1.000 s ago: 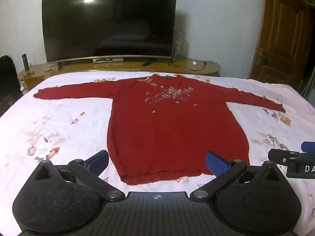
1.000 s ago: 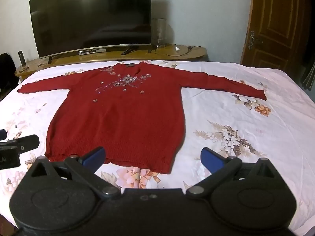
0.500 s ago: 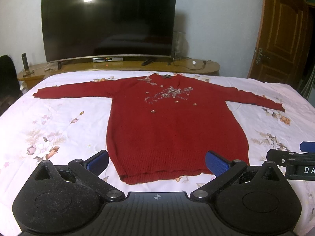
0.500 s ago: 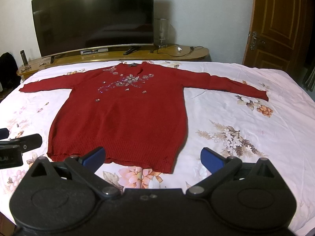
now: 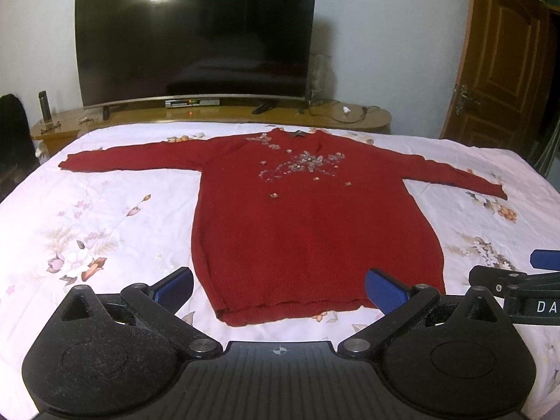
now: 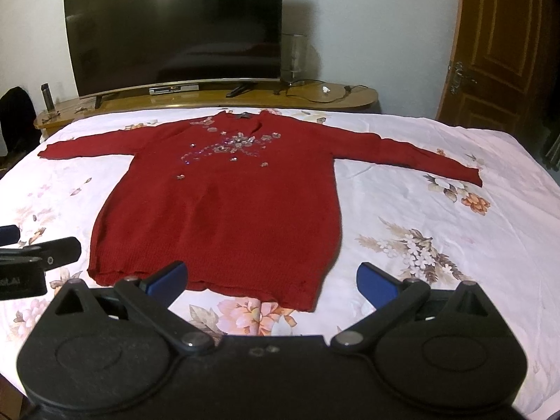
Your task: Fold small clothes
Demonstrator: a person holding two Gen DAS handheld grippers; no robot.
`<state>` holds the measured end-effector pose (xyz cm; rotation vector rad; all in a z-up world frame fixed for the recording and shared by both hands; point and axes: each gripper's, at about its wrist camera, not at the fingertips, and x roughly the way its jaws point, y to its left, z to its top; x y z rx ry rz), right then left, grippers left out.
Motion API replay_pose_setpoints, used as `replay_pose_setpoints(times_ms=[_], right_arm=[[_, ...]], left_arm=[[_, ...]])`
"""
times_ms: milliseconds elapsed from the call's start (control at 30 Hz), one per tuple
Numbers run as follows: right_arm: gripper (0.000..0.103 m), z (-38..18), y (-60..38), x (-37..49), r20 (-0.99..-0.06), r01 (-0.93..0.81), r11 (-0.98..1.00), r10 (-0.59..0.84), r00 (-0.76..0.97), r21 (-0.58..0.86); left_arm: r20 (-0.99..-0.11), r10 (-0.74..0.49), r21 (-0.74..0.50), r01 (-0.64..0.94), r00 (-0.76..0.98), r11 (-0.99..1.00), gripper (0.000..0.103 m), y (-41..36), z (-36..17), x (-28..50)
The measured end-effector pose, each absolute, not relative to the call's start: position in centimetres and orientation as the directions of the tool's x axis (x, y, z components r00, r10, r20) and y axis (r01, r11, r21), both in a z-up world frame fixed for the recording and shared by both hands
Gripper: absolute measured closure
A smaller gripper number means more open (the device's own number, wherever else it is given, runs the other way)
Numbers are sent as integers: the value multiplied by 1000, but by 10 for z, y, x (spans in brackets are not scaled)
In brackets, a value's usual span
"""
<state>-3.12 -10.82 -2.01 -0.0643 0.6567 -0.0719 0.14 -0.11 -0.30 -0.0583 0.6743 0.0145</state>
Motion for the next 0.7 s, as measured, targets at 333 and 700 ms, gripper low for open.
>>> replay_pose_setpoints(times_ms=[333,700], right_arm=[[1,-20,-107,-28,-611,43,995,-86,787,-85],[1,-21,-107,-27,-614,39,996,-83,785,-84]], left_arm=[[-629,-5,-52,-36,777,998,0,-1,-3,4],[-634,-5,-52,-36,773,998,0,-1,-4,6]])
